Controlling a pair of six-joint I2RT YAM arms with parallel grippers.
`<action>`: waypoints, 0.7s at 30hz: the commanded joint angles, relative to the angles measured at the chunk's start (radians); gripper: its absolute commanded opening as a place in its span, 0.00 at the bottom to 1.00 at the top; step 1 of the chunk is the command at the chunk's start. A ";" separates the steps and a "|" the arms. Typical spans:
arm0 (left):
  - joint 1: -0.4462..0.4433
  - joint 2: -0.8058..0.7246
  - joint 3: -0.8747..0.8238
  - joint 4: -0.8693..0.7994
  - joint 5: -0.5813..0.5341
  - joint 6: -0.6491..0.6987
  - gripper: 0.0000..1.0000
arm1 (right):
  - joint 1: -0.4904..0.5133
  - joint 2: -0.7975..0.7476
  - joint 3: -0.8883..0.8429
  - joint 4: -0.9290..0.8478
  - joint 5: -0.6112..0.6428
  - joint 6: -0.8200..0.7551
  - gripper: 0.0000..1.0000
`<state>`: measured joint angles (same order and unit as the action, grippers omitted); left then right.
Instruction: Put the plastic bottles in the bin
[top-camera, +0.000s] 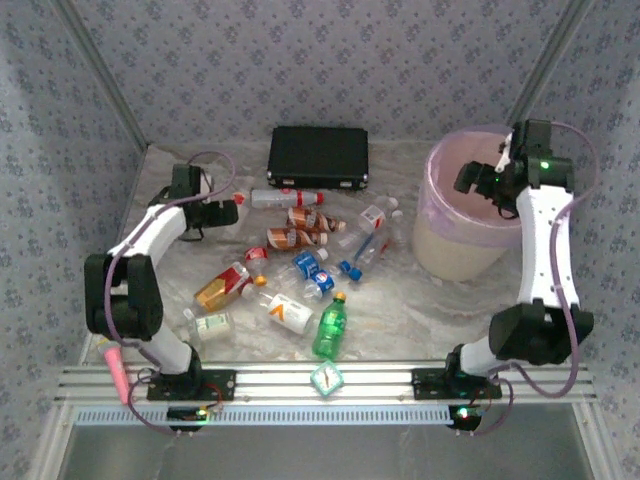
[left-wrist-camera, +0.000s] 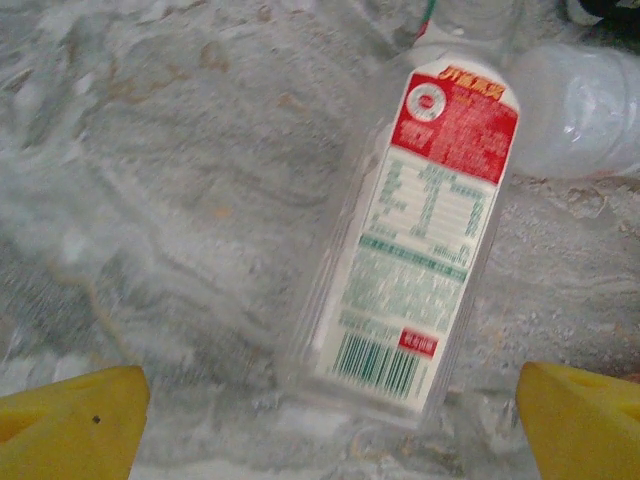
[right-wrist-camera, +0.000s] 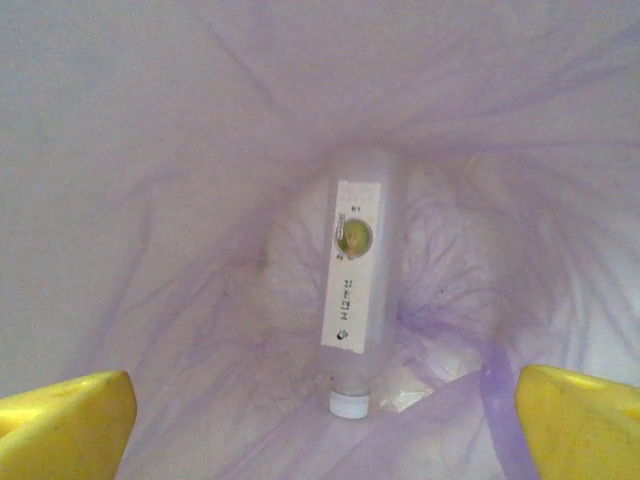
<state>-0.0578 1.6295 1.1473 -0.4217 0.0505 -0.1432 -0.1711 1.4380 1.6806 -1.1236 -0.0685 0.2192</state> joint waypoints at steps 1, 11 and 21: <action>-0.007 0.074 0.084 0.024 0.066 0.100 0.93 | -0.002 -0.085 0.059 -0.059 -0.019 -0.008 0.99; -0.024 0.281 0.280 -0.092 0.104 0.182 0.91 | 0.033 -0.245 0.073 -0.028 -0.265 0.055 0.99; -0.038 0.357 0.283 -0.140 0.082 0.194 0.80 | 0.052 -0.296 0.043 -0.029 -0.308 0.073 0.99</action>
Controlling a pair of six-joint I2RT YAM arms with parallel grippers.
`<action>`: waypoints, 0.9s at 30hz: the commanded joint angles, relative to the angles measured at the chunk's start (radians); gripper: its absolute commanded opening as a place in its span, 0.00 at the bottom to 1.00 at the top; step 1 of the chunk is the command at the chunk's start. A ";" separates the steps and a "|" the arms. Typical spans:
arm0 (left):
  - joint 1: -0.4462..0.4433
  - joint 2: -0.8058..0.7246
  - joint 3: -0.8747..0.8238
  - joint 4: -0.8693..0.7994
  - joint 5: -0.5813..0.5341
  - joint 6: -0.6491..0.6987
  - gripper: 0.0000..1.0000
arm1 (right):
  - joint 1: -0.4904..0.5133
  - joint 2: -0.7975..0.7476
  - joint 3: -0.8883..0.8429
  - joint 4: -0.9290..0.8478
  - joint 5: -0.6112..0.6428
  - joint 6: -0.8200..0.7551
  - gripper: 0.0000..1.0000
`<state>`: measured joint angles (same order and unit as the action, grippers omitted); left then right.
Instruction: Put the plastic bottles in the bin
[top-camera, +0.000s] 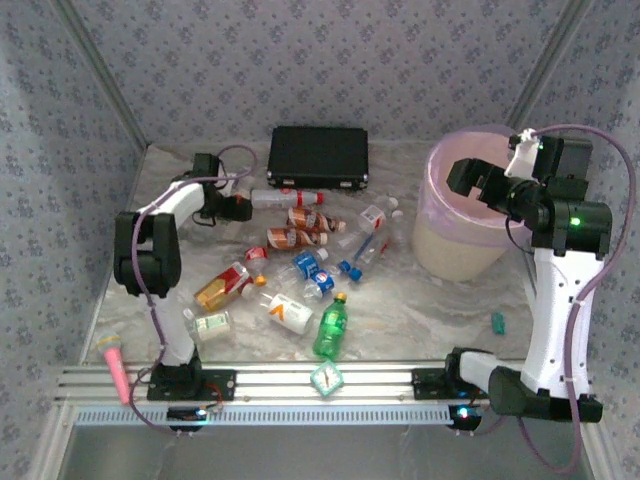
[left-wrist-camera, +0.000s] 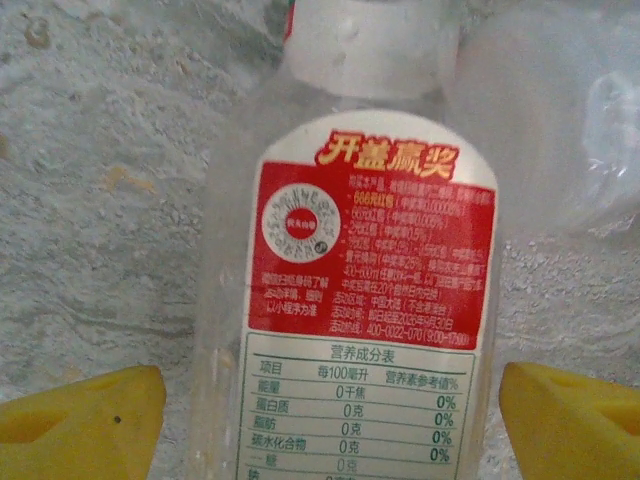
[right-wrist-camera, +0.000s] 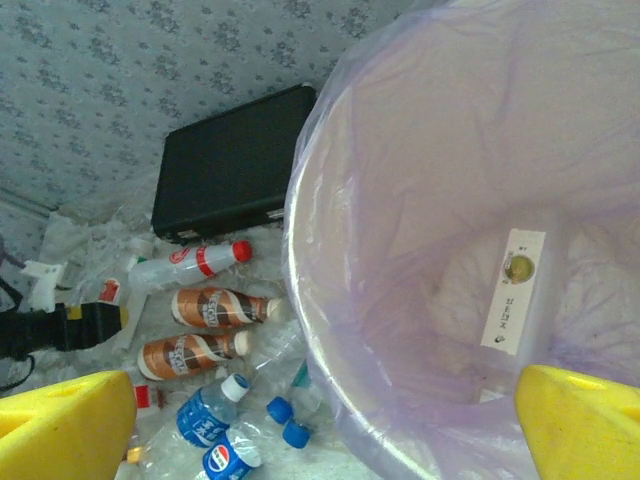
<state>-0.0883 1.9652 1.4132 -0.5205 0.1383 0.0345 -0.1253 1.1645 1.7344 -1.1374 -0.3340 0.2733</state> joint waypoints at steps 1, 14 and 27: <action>-0.007 0.029 0.018 -0.043 -0.005 0.015 0.77 | 0.006 -0.026 -0.017 -0.010 -0.047 0.022 0.99; -0.008 -0.017 0.047 -0.123 -0.071 0.016 0.44 | 0.088 -0.093 -0.072 0.119 -0.149 0.092 0.99; -0.165 -0.492 -0.106 -0.014 0.131 -0.206 0.44 | 0.598 0.062 -0.087 0.357 0.063 0.195 0.91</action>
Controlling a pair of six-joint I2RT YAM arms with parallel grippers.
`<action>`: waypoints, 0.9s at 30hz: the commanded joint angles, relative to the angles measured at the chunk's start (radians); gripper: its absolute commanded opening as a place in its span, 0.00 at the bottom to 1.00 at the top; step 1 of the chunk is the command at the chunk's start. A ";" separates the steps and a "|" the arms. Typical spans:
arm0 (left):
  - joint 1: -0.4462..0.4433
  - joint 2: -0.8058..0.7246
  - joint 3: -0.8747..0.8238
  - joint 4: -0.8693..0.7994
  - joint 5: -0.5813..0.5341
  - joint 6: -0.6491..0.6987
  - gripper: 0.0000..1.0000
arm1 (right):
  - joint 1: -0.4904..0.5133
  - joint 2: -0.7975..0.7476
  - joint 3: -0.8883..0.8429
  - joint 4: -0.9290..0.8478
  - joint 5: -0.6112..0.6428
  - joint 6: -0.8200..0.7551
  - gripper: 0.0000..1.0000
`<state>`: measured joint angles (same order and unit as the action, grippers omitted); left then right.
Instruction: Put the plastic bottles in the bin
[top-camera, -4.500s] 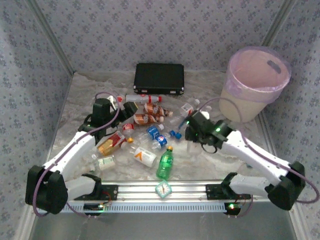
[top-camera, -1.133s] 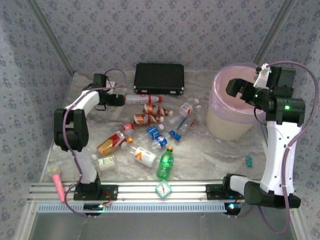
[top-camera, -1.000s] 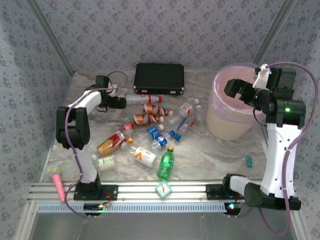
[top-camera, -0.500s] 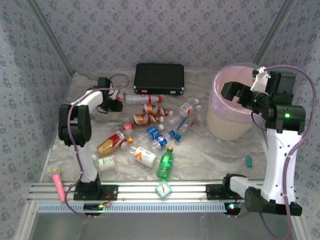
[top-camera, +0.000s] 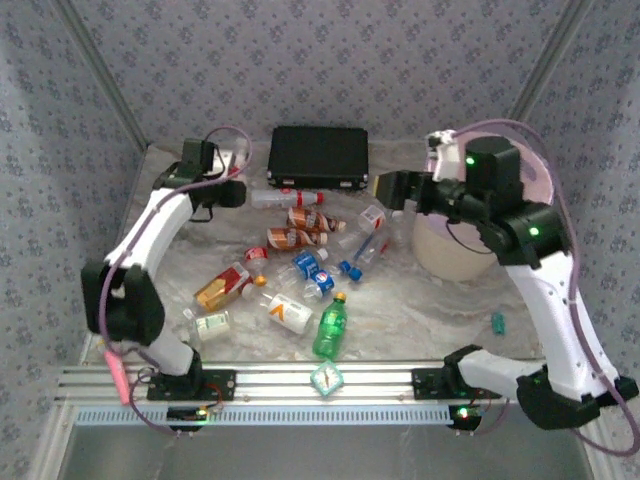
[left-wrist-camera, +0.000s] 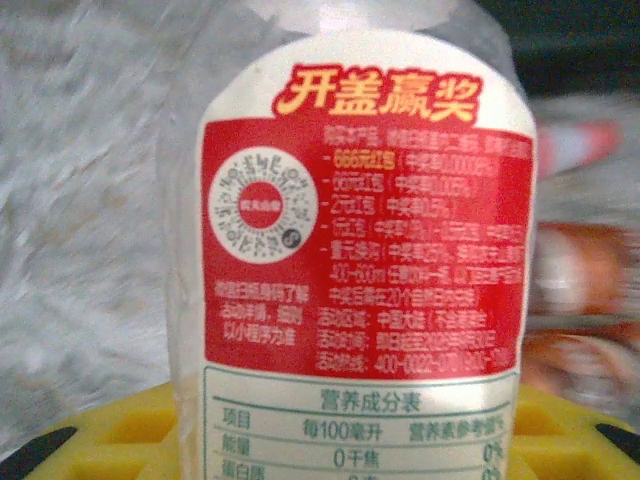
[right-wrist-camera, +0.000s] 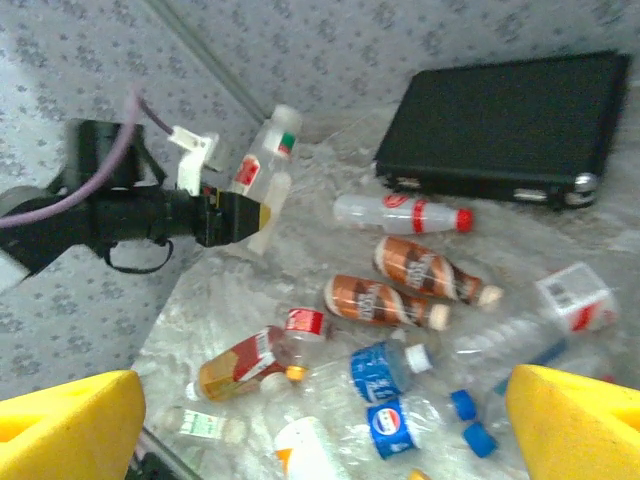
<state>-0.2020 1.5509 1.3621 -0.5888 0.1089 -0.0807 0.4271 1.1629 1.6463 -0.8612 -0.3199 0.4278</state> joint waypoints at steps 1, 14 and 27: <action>-0.067 -0.101 -0.073 0.081 0.214 -0.112 0.44 | 0.060 0.097 0.012 0.095 0.035 0.049 0.90; -0.400 -0.235 -0.268 0.459 0.324 -0.346 0.39 | 0.122 0.390 0.067 0.290 -0.015 0.092 0.78; -0.430 -0.210 -0.235 0.471 0.334 -0.333 0.39 | 0.097 0.490 0.040 0.373 -0.056 0.147 0.72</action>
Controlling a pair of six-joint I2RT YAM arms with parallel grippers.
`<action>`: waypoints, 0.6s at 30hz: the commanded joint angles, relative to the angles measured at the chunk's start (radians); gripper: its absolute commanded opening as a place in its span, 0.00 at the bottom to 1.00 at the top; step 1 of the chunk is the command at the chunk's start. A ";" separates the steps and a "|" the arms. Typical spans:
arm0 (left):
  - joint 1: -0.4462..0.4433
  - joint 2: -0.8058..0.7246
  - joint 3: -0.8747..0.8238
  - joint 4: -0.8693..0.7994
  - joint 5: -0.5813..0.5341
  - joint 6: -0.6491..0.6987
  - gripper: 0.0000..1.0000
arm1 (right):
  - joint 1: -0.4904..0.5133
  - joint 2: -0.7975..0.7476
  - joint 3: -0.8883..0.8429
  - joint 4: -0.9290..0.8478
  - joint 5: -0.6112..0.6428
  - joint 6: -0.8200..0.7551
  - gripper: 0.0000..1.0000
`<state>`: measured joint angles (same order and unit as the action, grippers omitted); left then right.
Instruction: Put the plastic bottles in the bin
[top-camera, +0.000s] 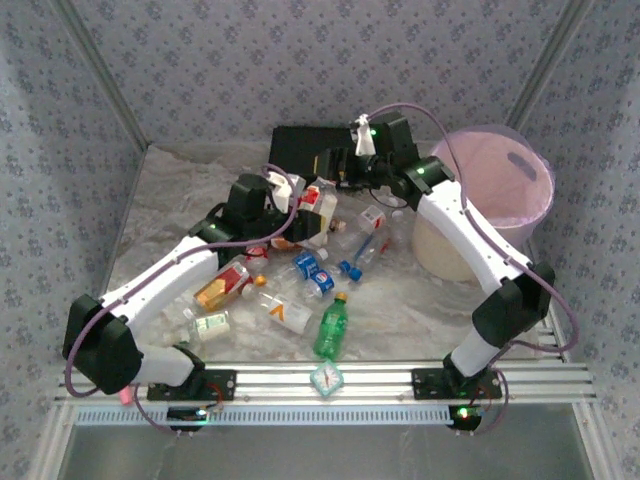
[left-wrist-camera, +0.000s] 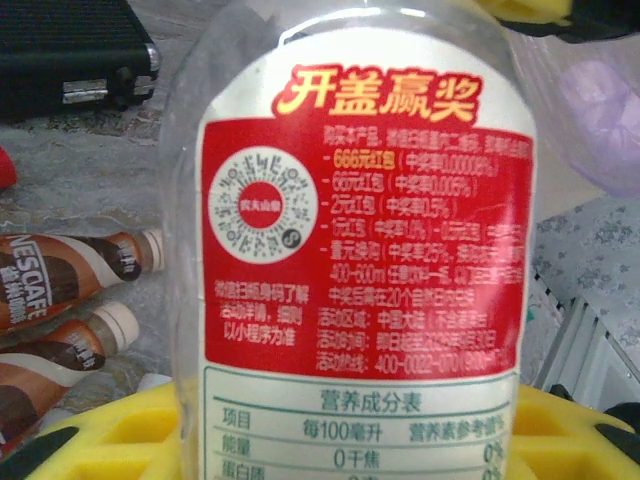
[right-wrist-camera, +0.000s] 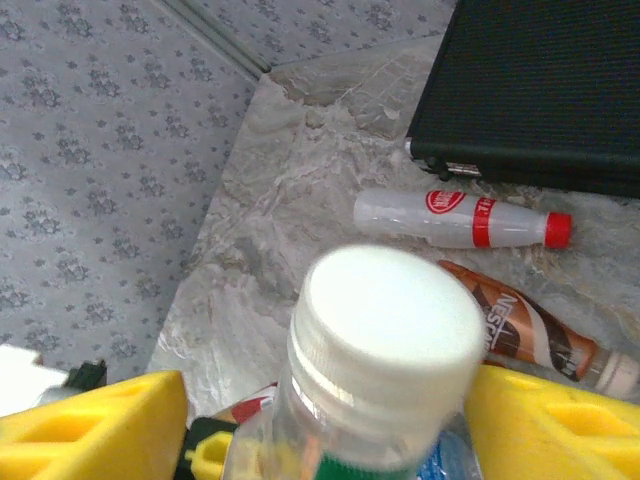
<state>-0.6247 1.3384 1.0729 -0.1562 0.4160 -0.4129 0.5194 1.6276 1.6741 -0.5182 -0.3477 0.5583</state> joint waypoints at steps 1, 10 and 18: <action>-0.008 0.000 0.055 0.038 0.027 -0.001 0.39 | 0.004 0.030 0.012 0.033 -0.027 0.018 0.71; -0.011 0.001 0.080 -0.002 -0.007 -0.010 0.47 | 0.008 0.024 0.013 0.027 0.005 0.015 0.42; -0.014 -0.055 0.111 -0.103 -0.066 0.008 0.95 | 0.021 -0.012 0.068 0.009 0.108 -0.046 0.26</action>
<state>-0.6308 1.3357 1.1381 -0.2157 0.3771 -0.4103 0.5442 1.6520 1.6817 -0.4816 -0.3130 0.5766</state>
